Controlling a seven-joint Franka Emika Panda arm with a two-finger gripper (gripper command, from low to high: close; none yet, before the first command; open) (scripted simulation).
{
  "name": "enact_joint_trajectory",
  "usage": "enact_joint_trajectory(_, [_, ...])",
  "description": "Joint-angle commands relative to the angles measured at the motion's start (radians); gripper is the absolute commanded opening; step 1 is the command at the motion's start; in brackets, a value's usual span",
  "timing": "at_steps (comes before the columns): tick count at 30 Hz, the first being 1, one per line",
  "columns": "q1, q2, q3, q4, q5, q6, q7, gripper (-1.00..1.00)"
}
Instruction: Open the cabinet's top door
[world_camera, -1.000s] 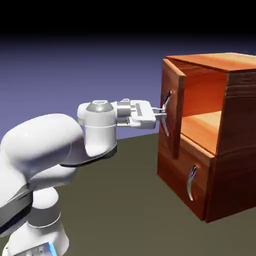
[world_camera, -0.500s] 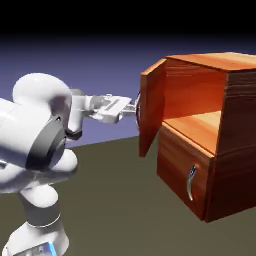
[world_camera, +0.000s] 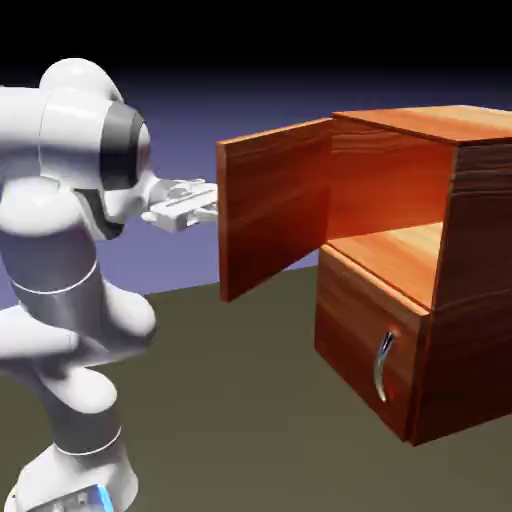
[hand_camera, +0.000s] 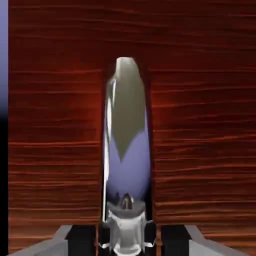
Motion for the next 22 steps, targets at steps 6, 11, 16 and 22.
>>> enact_joint_trajectory(6, [0.008,-0.216,0.009,0.208,0.169,-0.074,0.062,-1.0])
enact_joint_trajectory(11, [0.003,-0.381,0.005,0.389,0.28,-0.138,0.088,-1.0])
enact_joint_trajectory(16, [-0.008,-0.531,-0.007,0.57,0.368,-0.205,0.094,-1.0])
enact_joint_trajectory(22, [-0.021,-0.647,-0.02,0.719,0.426,-0.261,0.088,1.0])
